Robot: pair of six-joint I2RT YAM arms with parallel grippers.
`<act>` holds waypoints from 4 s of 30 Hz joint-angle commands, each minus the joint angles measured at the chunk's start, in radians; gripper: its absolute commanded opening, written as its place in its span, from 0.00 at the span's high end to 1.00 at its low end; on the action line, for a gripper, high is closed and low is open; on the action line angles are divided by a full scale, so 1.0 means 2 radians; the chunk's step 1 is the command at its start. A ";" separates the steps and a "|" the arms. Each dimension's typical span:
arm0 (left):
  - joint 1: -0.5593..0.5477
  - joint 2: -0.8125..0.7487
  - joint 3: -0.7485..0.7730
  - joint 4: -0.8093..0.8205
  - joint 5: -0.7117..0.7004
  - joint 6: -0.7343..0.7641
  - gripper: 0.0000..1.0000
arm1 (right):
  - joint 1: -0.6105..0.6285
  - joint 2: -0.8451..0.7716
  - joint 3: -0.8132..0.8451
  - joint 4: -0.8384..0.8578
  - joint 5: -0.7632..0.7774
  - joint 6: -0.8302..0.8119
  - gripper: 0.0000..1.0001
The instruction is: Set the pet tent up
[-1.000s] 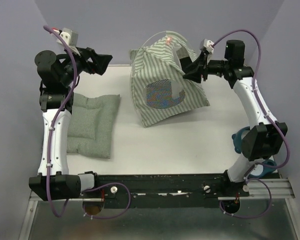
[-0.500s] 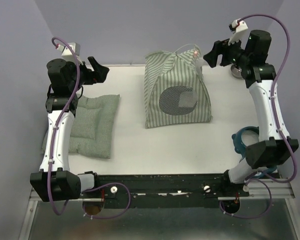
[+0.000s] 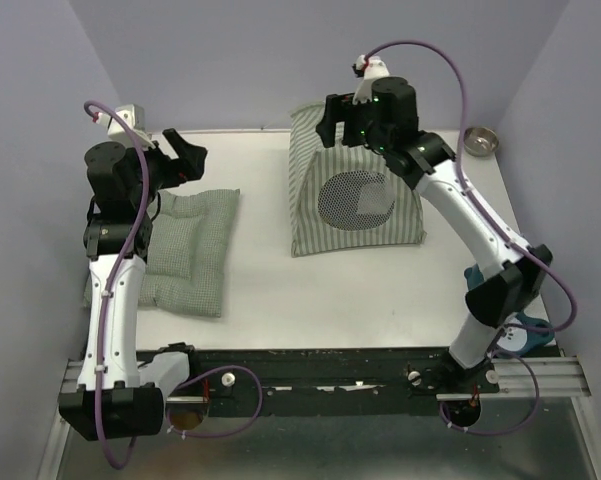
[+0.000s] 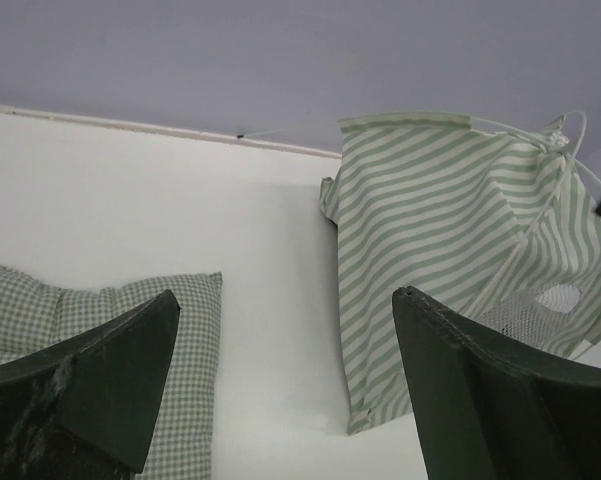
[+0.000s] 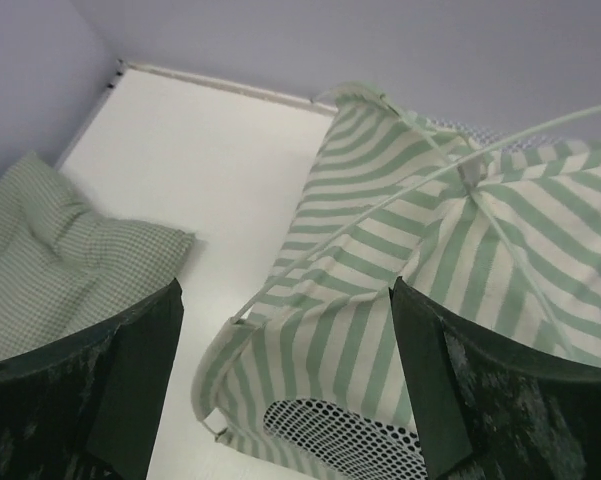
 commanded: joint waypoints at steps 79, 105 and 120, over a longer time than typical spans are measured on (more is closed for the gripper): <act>-0.414 -0.055 -0.476 0.404 0.329 -0.208 0.36 | -0.186 0.186 0.061 0.211 -0.516 -0.254 0.99; -0.413 -0.018 -0.370 0.387 0.278 -0.192 1.00 | -0.186 0.067 -0.100 0.256 -0.443 -0.223 0.00; -0.375 0.057 -0.311 0.472 0.278 -0.254 1.00 | -0.217 -0.206 -0.309 0.157 -0.454 -0.177 0.01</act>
